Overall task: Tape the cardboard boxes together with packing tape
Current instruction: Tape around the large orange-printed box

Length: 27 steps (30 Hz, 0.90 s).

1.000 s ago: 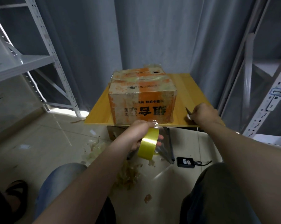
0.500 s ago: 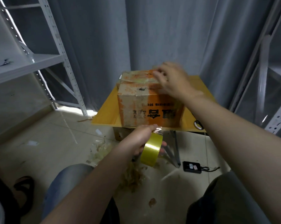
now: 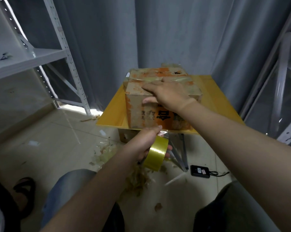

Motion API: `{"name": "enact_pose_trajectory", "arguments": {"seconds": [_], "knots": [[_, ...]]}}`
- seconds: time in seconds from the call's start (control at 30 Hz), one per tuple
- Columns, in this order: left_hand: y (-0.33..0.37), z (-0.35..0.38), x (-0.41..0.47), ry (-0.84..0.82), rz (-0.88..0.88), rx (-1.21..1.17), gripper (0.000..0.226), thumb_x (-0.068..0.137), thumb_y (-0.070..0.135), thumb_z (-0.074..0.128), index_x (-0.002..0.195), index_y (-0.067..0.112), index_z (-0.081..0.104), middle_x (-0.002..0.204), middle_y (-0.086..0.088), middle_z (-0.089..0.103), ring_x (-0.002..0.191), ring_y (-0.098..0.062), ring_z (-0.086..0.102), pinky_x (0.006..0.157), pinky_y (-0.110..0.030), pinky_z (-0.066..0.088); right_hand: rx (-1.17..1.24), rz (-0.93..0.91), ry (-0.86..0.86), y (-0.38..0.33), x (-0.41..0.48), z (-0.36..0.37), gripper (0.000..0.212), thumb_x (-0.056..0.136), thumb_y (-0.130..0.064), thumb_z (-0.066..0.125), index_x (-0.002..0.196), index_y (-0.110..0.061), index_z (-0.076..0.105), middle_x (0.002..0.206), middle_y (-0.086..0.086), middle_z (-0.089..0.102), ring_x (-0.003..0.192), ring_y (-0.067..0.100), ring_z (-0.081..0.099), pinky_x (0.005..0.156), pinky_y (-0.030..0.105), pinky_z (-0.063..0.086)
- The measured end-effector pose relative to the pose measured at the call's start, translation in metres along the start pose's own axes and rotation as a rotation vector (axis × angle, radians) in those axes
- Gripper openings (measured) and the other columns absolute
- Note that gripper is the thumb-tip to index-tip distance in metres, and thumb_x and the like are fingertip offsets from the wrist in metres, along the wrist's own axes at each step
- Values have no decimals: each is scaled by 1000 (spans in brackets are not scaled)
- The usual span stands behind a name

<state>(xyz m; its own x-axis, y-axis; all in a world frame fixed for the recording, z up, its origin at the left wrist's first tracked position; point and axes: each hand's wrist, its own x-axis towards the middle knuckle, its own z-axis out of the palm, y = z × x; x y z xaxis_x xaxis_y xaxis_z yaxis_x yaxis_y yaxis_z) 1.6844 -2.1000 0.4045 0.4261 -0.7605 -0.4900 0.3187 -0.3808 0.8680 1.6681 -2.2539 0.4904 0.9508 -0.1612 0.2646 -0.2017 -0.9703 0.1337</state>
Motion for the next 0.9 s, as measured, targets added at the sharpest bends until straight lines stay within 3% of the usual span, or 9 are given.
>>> {"name": "enact_pose_trajectory", "arguments": {"seconds": [0.13, 0.27, 0.47, 0.53, 0.6, 0.67, 0.77, 0.83, 0.9], "knots": [[-3, 2, 1, -21, -8, -34, 48, 109, 47, 44, 143, 13, 44, 96, -26, 77, 68, -37, 76, 56, -39, 63, -197, 28, 87, -9, -6, 13, 78, 90, -78, 40, 153, -31, 40, 152, -2, 51, 134, 32, 46, 93, 46, 47], [-3, 0, -4, -12, -13, -32, 43, 109, 46, 44, 137, 14, 49, 96, -24, 78, 72, -37, 76, 68, -45, 63, -337, 25, 138, -13, -9, 20, 92, 78, -80, 59, 148, -25, 36, 151, 6, 46, 132, 33, 47, 101, 49, 41], [3, -5, -23, 27, 51, -75, 20, 108, 25, 51, 121, 10, 56, 91, -25, 77, 60, -35, 74, 52, -38, 62, -392, -29, 173, -12, -15, 20, 109, 66, -80, 72, 149, -24, 31, 152, 12, 40, 129, 37, 46, 103, 52, 42], [3, -6, -29, 46, 96, -107, 8, 106, 14, 53, 112, 9, 55, 93, -26, 77, 61, -35, 74, 52, -39, 63, -227, -43, 198, -10, -16, 17, 100, 75, -84, 57, 152, -23, 35, 150, 11, 45, 130, 35, 46, 104, 51, 43], [5, -9, -34, 71, 151, -160, 10, 105, 6, 52, 113, 11, 51, 95, -28, 76, 64, -38, 75, 54, -41, 62, 284, 41, 226, -10, -15, 7, 81, 86, -79, 49, 147, -26, 47, 140, 4, 54, 130, 28, 43, 105, 47, 44], [8, -12, -40, 89, 210, -211, 14, 104, 3, 50, 113, 14, 49, 96, -27, 77, 67, -39, 76, 57, -41, 62, 681, 123, 300, -8, -13, -3, 54, 92, -70, 52, 127, -31, 63, 121, -6, 60, 127, 24, 44, 103, 39, 41], [18, -17, -51, 106, 305, -224, 14, 105, 4, 50, 114, 15, 49, 97, -25, 77, 73, -41, 77, 67, -48, 63, 709, 80, 233, -6, -19, -13, 24, 91, -63, 63, 96, -42, 72, 107, -9, 67, 119, 26, 51, 105, 43, 40], [24, -20, -58, 124, 360, -212, 14, 105, 5, 48, 112, 17, 47, 98, -24, 78, 76, -42, 77, 63, -47, 64, 669, 30, 123, -8, -27, -17, 16, 86, -64, 68, 87, -49, 72, 104, -8, 73, 118, 25, 51, 108, 49, 39], [29, -22, -64, 146, 406, -196, 14, 106, 6, 48, 110, 19, 46, 98, -23, 78, 76, -42, 77, 71, -52, 62, 653, 14, 68, -12, -35, -23, 16, 83, -65, 70, 87, -50, 73, 104, -12, 75, 119, 27, 53, 111, 53, 37]]}}
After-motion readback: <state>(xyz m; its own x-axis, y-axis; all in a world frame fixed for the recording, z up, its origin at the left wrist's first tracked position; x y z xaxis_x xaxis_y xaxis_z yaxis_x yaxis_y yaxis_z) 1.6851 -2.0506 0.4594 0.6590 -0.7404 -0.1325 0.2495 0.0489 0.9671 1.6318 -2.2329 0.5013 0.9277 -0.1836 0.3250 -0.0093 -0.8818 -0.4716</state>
